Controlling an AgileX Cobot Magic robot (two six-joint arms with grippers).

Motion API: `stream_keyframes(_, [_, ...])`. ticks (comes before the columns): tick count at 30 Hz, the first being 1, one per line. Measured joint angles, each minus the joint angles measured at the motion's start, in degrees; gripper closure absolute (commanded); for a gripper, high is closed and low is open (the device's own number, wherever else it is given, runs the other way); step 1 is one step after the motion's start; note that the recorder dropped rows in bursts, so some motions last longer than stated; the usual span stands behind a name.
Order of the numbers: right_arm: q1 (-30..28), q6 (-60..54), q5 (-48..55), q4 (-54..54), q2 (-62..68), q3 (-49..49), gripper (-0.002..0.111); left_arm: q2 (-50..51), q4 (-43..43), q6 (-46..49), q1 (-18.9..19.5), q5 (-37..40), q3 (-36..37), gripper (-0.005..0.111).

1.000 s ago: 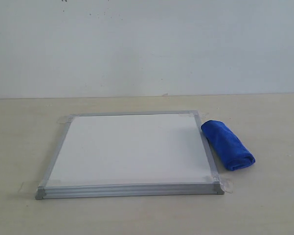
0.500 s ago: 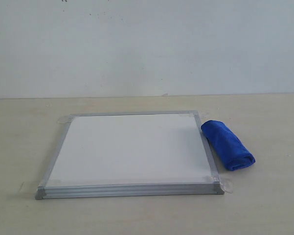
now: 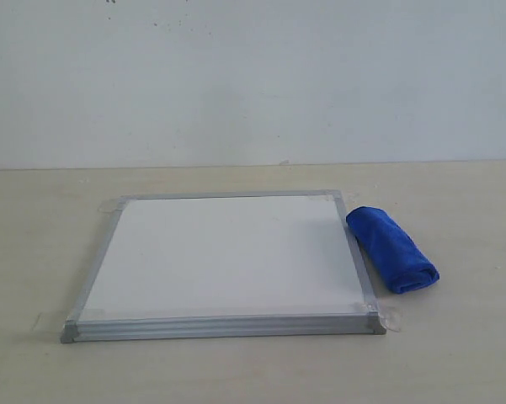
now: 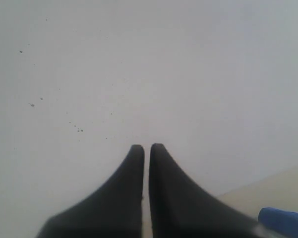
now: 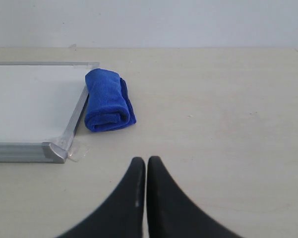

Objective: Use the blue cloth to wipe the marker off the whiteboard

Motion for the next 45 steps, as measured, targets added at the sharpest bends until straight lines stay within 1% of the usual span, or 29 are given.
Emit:
stream_keyframes(4, [0.0,0.0,0.0,0.0,0.0,0.0,0.107,0.1,0.1,0.0,0.0,0.0,0.0,0.103])
stream_keyframes(5, [0.0,0.0,0.0,0.0,0.0,0.0,0.107,0.1,1.3,0.0,0.0,0.0,0.0,0.103])
stream_keyframes(6, [0.0,0.0,0.0,0.0,0.0,0.0,0.107,0.0,4.6,0.0,0.0,0.0,0.0,0.103])
stream_keyframes(7, [0.0,0.0,0.0,0.0,0.0,0.0,0.107,0.1,8.6,0.0,0.0,0.0,0.0,0.103])
stream_keyframes(8, [0.0,0.0,0.0,0.0,0.0,0.0,0.107,0.1,15.2,0.0,0.0,0.1,0.0,0.103])
stream_keyframes(12, [0.0,0.0,0.0,0.0,0.0,0.0,0.107,0.1,46.3,-0.1,0.0,2.3,0.1,0.103])
stream_keyframes(13, [0.0,0.0,0.0,0.0,0.0,0.0,0.107,0.1,52.8,-0.1,0.0,2.8,0.3,0.103])
stream_keyframes(15, [0.0,0.0,0.0,0.0,0.0,0.0,0.107,0.1,61.1,-0.1,0.0,3.4,1.1,0.103])
stream_keyframes(16, [0.0,0.0,0.0,0.0,0.0,0.0,0.107,0.1,63.9,-0.1,0.0,3.6,1.4,0.103])
stream_keyframes(18, [0.0,0.0,0.0,0.0,0.0,0.0,0.107,0.1,66.6,-0.1,0.0,3.9,2.1,0.103])
stream_keyframes(21, [0.0,0.0,0.0,0.0,0.0,0.0,0.107,0.1,68.1,-0.1,0.0,4.0,3.0,0.103])
stream_keyframes(37, [0.0,0.0,0.0,0.0,0.0,0.0,0.107,0.1,68.8,-0.1,0.0,4.0,3.2,0.103])
stream_keyframes(45, [0.0,0.0,0.0,0.0,0.0,0.0,0.107,0.1,69.5,-0.1,0.0,-3.6,3.2,0.103])
